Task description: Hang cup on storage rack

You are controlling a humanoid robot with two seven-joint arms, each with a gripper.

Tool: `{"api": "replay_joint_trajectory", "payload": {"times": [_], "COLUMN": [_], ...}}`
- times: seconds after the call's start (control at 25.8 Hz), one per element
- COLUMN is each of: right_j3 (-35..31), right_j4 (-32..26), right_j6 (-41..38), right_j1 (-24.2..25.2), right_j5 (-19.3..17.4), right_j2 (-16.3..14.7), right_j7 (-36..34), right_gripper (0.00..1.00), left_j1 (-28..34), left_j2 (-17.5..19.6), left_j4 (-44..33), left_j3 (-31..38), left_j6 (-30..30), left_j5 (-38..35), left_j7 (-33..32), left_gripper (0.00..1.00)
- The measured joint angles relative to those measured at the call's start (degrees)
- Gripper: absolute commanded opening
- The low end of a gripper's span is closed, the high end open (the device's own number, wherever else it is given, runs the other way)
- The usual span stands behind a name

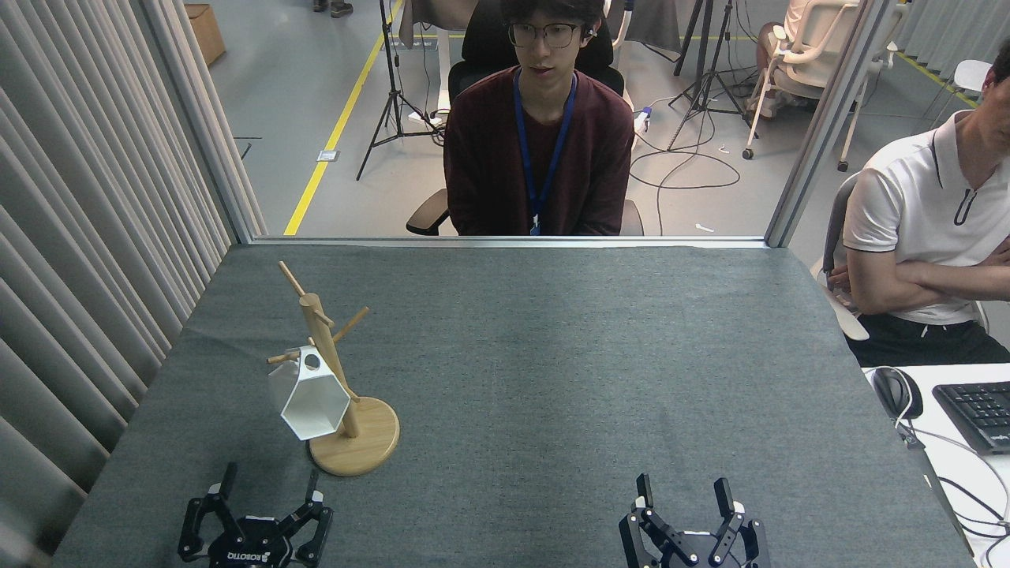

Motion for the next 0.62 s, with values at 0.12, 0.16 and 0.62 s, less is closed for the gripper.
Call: {"api": "replay_joint_trajectory", "payload": {"times": [0.12, 0.16, 0.62], "right_j3": [-0.1, -0.2, -0.7], "right_j4": [-0.7, -0.8, -1.2], "right_j6": [0.1, 0.2, -0.1], "right_j1": [0.5, 0.5, 0.6], "right_j5": [0.2, 0.3, 0.7], "right_j2": [-0.8, -1.2, -3.2], "right_j7": [0.0, 0.1, 0.3], "right_gripper": [0.98, 0.98, 0.98], "left_j1": [2.9, 4.0, 7.5], "left_j2": [0.1, 0.1, -0.4], "left_j4": [-5.9, -7.5, -11.5], "left_j3": [0.2, 0.3, 0.6], "left_j6": [-4.2, -5.4, -8.2], "left_j5": [7.7, 9.5, 13.6], "left_j7": [-3.3, -4.0, -5.4], "left_gripper": [0.99, 0.99, 0.99]}}
